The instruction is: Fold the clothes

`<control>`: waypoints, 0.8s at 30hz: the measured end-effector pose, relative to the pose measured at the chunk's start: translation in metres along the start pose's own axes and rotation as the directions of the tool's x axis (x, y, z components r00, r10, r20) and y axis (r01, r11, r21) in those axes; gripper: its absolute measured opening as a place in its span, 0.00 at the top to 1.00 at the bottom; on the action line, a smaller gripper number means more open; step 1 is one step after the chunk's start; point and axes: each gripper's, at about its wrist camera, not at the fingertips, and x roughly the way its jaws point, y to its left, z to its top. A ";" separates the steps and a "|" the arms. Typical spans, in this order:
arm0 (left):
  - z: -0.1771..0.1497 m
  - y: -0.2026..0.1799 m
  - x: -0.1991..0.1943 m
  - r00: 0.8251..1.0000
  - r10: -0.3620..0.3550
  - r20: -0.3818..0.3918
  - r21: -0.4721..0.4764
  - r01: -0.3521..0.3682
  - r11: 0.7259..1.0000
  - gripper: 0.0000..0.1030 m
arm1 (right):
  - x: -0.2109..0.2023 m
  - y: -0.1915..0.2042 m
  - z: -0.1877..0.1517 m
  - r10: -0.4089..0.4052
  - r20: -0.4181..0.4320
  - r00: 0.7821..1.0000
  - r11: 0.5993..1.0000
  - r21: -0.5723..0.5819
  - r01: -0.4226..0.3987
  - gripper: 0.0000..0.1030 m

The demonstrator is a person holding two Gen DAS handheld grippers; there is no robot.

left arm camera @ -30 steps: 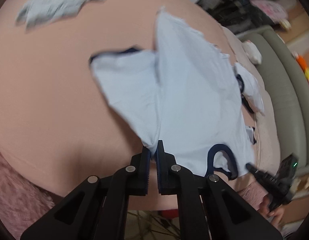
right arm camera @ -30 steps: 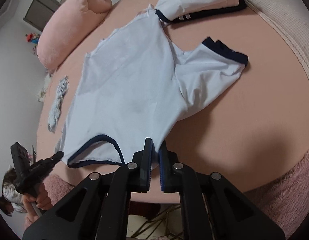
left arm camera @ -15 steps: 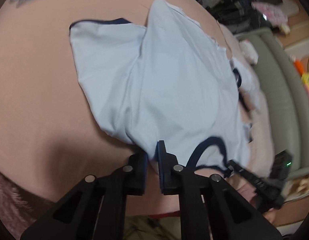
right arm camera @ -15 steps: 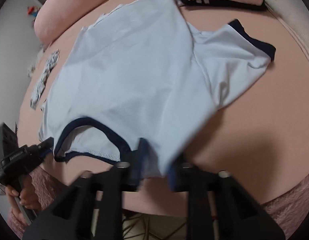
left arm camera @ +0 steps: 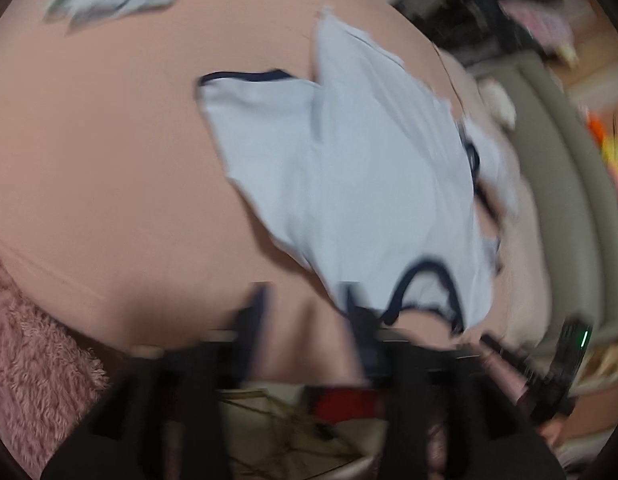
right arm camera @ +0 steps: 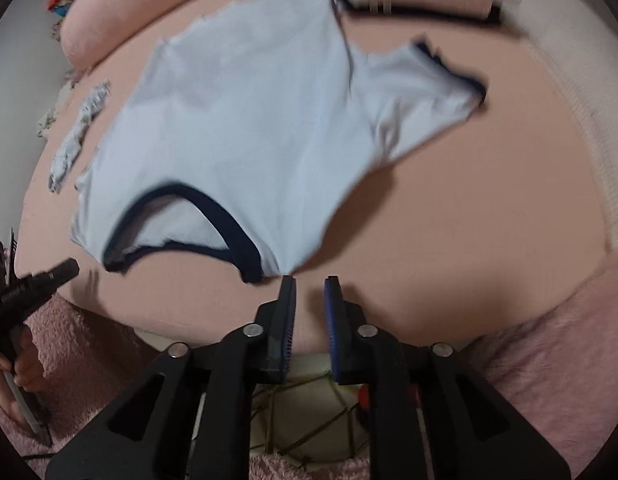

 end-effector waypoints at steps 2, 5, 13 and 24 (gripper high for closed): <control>0.012 0.022 0.007 0.997 -0.078 0.019 -0.108 0.080 0.991 0.48 | -0.008 0.012 0.010 0.028 0.022 0.999 0.999 -0.038 -0.027 0.75; 0.027 0.048 0.016 0.983 -0.171 0.063 -0.227 0.181 0.957 0.50 | -0.009 0.034 0.021 0.147 0.000 0.989 0.983 -0.114 -0.146 0.70; 0.042 0.026 0.025 0.996 0.054 0.076 -0.033 -0.052 0.998 0.99 | 0.035 0.132 0.012 0.284 -0.171 0.944 0.891 -0.317 -0.325 0.64; 0.042 0.008 -0.025 0.980 0.107 0.170 0.233 -0.146 0.961 0.98 | 0.029 0.105 0.013 0.146 -0.141 0.979 0.938 -0.294 -0.182 0.68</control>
